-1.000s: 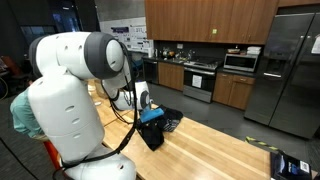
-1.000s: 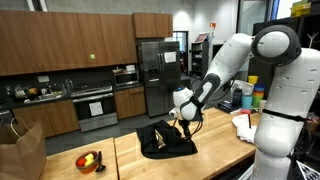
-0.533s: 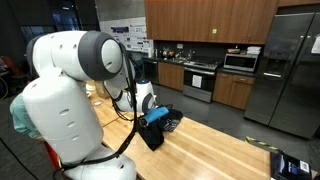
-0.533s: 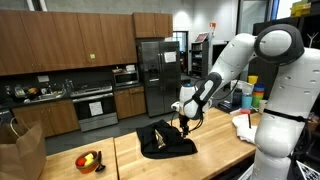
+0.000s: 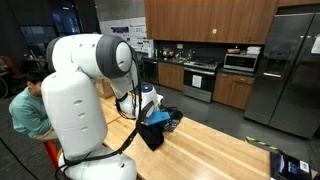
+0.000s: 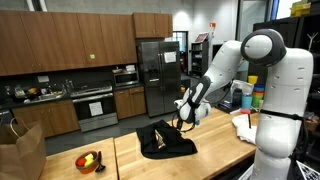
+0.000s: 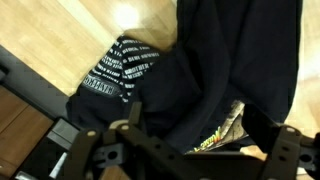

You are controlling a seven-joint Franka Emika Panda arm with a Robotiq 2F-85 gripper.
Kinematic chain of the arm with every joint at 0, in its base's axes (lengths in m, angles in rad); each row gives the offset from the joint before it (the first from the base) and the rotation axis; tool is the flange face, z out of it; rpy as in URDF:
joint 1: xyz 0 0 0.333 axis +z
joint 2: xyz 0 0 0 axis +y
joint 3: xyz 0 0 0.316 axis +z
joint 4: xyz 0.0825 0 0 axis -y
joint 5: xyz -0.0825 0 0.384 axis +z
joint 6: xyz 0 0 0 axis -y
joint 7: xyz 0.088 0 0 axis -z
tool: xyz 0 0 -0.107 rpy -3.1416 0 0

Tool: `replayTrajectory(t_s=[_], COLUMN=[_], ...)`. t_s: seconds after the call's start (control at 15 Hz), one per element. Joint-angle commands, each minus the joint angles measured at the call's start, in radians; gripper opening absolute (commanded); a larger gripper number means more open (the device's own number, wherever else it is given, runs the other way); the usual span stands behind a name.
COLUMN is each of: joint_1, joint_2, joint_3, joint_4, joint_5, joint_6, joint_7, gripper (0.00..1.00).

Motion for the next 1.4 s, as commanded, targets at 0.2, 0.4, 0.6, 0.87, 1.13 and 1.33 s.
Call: replayTrajectory(t_s=[0.2,0.4,0.6,0.87,1.13,1.33], joint_1=[-0.010,0.001,0.019,0.032,0.020,0.006], joint_2=[0.110,0.112,0.132,0.160,0.203,0.234], joint_3=[0.068,0.026,-0.023,-0.056,-0.032,-0.009], joint_4=[0.018,0.039,0.045,0.063,0.085,0.110], joint_5=[0.013,0.045,0.116,0.148,0.121,0.103], joint_6=[0.283,0.287,0.291,0.286,0.286,0.286], joint_7=[0.213,0.198,0.173,0.174,0.222,0.264], gripper=[1.00,1.00,1.00,1.00,1.00,1.00])
